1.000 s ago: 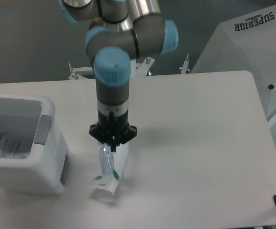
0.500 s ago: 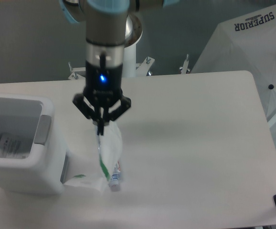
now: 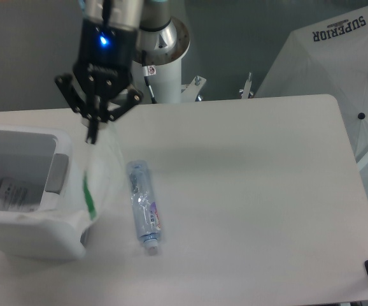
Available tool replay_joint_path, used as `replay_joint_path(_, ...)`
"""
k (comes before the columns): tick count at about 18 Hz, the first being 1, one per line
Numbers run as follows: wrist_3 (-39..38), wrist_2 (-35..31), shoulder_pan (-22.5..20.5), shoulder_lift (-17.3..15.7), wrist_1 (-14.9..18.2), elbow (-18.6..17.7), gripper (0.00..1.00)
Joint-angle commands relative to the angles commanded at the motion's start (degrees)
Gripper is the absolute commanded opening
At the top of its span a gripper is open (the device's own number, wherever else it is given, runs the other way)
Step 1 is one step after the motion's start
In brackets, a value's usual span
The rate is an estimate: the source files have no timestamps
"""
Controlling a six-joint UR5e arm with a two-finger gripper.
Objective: Place the trash in the trash can
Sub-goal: 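Carry the bag over the white bin and lower it in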
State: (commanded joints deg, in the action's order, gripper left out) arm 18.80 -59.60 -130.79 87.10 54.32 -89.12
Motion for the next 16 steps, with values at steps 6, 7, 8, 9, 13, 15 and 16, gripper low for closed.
replay_joint_path(6,2.55,2.91,5.19,-0.09,0.00,-0.09,0.00)
replay_joint_path(7,3.25,3.69,5.54,0.00,0.00,-0.26,0.00)
replay_joint_path(8,3.87,4.83,5.72,0.17,0.00,-0.44,0.00)
replay_joint_path(9,4.05,5.98,5.98,0.26,0.00,-0.70,0.00)
replay_joint_path(13,4.05,6.78,7.30,0.44,0.00,-2.19,0.00)
replay_joint_path(15,4.05,6.87,7.56,0.35,0.00,-2.63,0.00)
replay_joint_path(16,3.96,6.87,8.00,0.26,0.00,-2.64,0.00)
